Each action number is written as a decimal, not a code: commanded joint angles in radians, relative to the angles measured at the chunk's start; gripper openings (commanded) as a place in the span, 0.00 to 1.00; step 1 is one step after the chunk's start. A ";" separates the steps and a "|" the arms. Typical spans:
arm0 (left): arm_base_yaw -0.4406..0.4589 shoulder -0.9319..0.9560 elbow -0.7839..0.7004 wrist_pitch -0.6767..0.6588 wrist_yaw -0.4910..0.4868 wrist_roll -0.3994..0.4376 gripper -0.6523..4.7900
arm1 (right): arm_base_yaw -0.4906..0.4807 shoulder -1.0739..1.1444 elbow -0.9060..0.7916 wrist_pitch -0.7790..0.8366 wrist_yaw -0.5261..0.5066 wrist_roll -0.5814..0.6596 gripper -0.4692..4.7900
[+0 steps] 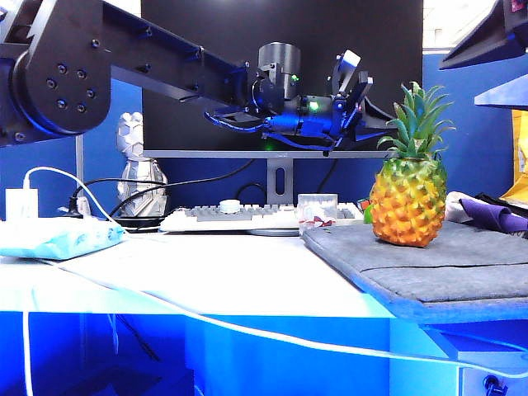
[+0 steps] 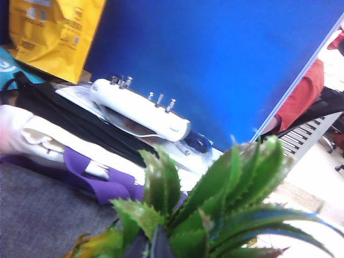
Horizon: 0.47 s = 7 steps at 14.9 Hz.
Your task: Pick up the pineapple and place it above the gray bag.
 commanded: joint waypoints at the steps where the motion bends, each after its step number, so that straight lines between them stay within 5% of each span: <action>1: -0.001 -0.007 0.006 0.030 -0.020 0.005 0.38 | 0.001 -0.002 0.004 0.011 0.000 -0.004 1.00; 3: -0.001 -0.007 0.006 0.014 -0.060 0.005 0.85 | 0.001 -0.002 0.004 0.010 0.014 -0.004 1.00; 4: -0.001 -0.007 0.006 -0.014 -0.089 0.005 1.00 | 0.001 -0.002 0.004 0.010 0.014 -0.004 1.00; 7: -0.001 -0.008 0.006 -0.093 -0.104 0.004 1.00 | 0.001 -0.001 0.004 0.010 0.017 -0.004 1.00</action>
